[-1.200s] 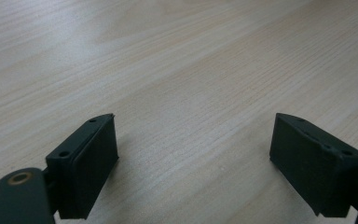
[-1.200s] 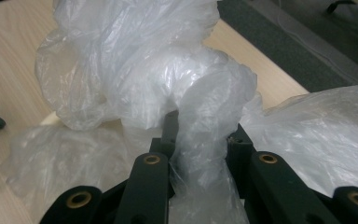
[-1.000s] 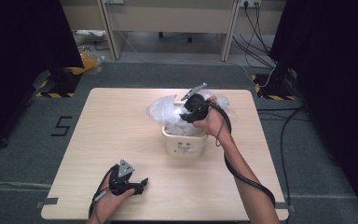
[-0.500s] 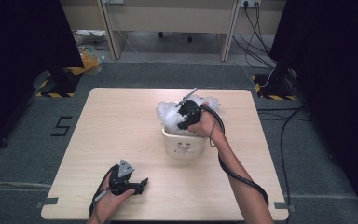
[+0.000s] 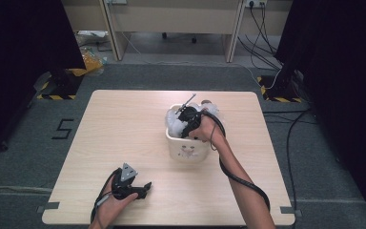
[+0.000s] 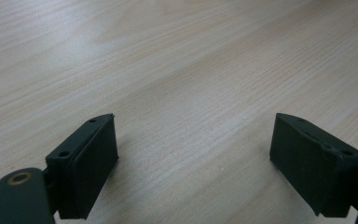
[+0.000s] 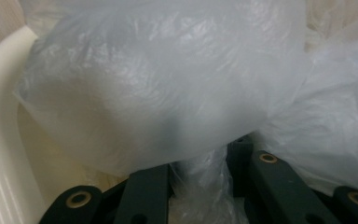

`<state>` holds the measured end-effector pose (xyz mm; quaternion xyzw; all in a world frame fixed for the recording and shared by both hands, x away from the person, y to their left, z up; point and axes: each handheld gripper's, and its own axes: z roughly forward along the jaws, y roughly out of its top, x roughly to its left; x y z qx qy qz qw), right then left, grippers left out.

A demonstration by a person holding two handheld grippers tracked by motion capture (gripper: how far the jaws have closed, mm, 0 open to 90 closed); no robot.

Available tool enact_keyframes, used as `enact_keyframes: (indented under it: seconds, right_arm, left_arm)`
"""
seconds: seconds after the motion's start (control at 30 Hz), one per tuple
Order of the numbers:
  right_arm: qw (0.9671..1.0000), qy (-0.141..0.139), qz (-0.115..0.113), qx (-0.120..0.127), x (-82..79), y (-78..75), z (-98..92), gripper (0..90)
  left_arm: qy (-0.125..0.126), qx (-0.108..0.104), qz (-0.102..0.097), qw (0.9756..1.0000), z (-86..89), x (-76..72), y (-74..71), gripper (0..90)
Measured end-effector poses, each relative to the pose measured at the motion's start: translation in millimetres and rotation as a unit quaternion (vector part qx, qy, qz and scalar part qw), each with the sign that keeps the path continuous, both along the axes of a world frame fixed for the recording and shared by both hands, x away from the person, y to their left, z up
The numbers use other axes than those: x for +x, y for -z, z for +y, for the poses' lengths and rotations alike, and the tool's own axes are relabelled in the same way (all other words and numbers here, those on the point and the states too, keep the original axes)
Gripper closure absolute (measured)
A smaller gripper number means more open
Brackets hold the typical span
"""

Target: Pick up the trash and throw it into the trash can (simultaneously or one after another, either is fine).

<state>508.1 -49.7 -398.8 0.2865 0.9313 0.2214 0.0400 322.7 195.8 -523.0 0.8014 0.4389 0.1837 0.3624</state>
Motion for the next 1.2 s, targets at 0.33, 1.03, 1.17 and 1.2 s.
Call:
enact_keyframes:
  seconds: [0.33,1.03,1.17,1.2]
  right_arm:
    - [0.9979,0.009,-0.002,0.064,-4.2,-15.7,-12.6,49.5]
    - [0.9766,0.049,-0.111,0.178,-50.3,-86.6,-79.9,36.2]
    - [0.9731,0.065,-0.124,0.183,-59.7,-86.0,-97.9,36.1]
    - [0.9726,0.068,-0.124,0.184,-61.5,-85.3,-101.1,36.1]
  left_arm:
    - [-0.001,-0.001,0.0,1.0,-0.1,0.0,0.0,14.2]
    - [0.001,0.0,0.002,1.0,0.2,0.0,-0.3,14.2]
    - [0.001,0.0,0.002,1.0,0.2,0.0,-0.3,14.2]
    - [0.001,0.0,0.002,1.0,0.2,0.0,-0.3,14.2]
